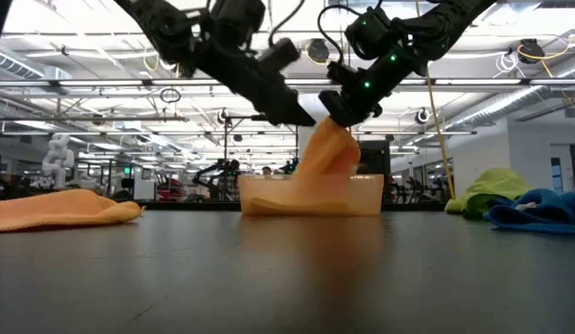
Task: Fold microfiber towels
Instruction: Put the orange towel in the orange bin
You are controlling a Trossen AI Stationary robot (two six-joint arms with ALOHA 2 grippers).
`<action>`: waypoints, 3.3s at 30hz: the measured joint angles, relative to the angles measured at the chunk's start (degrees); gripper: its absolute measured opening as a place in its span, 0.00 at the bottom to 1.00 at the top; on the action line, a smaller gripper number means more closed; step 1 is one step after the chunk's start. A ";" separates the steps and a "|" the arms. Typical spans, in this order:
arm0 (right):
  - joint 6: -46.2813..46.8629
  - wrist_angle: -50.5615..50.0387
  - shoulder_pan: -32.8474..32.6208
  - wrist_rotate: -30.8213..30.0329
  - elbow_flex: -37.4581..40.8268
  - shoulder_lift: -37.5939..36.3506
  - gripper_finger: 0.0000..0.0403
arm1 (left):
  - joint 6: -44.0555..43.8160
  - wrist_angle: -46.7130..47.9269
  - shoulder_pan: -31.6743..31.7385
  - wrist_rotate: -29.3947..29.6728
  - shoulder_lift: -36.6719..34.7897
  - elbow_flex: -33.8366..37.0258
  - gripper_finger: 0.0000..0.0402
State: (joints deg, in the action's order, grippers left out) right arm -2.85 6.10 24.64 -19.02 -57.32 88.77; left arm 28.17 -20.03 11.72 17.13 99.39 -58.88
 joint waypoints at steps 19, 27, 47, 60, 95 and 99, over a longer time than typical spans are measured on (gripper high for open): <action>4.54 2.74 0.00 2.93 -0.02 0.00 0.00 | 6.47 -30.77 -3.08 14.58 19.46 -3.42 0.64; 6.51 2.62 -0.29 4.52 -0.02 0.00 0.00 | 8.37 -30.87 -3.16 21.95 21.42 -7.10 0.64; 7.15 -6.26 -0.44 4.21 -0.04 0.00 0.00 | 22.21 -19.72 -3.40 26.39 17.81 -6.09 0.01; 3.97 -8.22 -1.22 4.40 -0.20 -0.07 0.00 | 12.00 -12.14 8.04 -0.52 -4.67 8.37 0.00; -2.44 -13.74 3.23 4.41 0.14 1.65 0.13 | 10.77 -2.03 23.76 -29.19 -4.74 -4.18 0.00; -2.61 -12.05 3.21 6.92 0.23 2.09 0.20 | 12.24 2.91 23.34 -29.62 -4.71 -7.13 0.00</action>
State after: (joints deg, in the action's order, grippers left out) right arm -5.46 -5.95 27.86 -12.10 -57.09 90.86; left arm 40.41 -17.12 35.06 -12.49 94.67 -66.00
